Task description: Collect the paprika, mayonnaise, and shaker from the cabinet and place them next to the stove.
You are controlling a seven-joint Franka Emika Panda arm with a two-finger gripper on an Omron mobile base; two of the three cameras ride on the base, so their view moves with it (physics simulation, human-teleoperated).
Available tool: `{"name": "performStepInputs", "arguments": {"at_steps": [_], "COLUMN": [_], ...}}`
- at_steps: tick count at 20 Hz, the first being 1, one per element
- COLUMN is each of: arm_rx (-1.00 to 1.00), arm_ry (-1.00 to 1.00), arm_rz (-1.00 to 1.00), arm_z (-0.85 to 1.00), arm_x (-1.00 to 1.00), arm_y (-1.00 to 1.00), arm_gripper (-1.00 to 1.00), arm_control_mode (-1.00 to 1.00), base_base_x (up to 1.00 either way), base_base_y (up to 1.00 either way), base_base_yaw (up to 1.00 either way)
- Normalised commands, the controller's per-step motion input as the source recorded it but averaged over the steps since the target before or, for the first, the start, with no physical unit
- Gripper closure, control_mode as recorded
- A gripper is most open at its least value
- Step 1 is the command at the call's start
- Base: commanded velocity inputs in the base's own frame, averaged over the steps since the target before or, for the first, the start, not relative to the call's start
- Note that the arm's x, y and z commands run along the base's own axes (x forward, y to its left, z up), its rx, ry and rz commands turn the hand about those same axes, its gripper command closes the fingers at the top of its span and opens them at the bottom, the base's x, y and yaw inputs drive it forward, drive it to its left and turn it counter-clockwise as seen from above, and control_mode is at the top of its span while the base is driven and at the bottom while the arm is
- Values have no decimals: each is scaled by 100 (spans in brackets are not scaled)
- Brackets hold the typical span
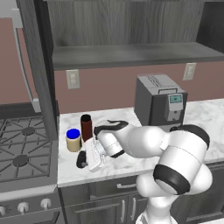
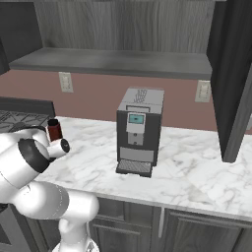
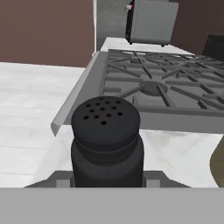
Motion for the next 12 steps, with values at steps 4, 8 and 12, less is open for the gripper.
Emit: {"name": "performStepInputs", "arguments": {"at_steps": [4, 8, 12], "arm_rx": [0, 0, 0], "arm_ry": [0, 0, 0], "arm_rz": [-1, 0, 0], "arm_z": [-7, -11, -13], "arm_x": [7, 4, 2], "arm_y": [5, 2, 2], "arm_gripper": [100, 100, 100], "arm_control_mode": [-100, -100, -100], "base_base_x": [0, 0, 0], "base_base_y": [0, 0, 0], "base_base_yaw": [0, 0, 0]}}
